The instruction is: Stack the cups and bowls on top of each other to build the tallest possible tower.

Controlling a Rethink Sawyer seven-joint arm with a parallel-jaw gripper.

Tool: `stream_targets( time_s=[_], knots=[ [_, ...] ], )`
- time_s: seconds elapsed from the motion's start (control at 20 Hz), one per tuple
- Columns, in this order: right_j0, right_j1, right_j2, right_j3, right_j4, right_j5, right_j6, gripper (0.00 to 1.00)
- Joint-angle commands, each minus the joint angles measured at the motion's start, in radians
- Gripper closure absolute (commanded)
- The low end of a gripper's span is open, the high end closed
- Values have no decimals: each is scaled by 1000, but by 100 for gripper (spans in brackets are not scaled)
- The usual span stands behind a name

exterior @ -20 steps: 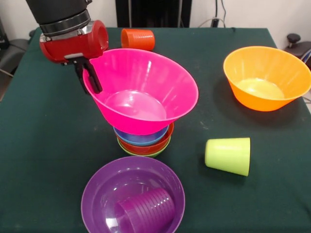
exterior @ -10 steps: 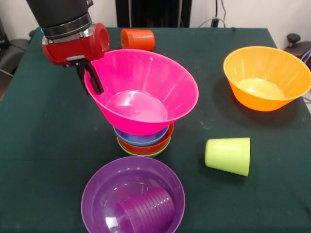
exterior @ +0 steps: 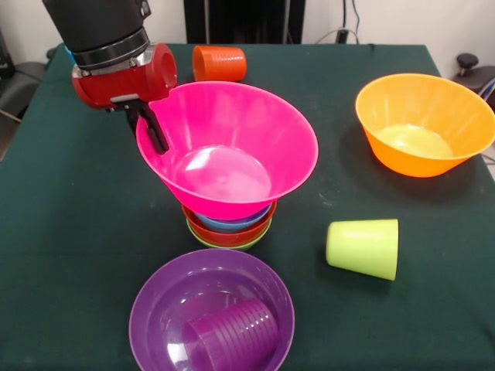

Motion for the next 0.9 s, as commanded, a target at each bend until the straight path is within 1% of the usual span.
stream_targets(
  time_s=[0.05, 0.9],
  knots=[
    [7, 67, -43, 26, -60, -64, -34, 100],
    [13, 55, -45, 31, -55, -67, -20, 100]
  ],
)
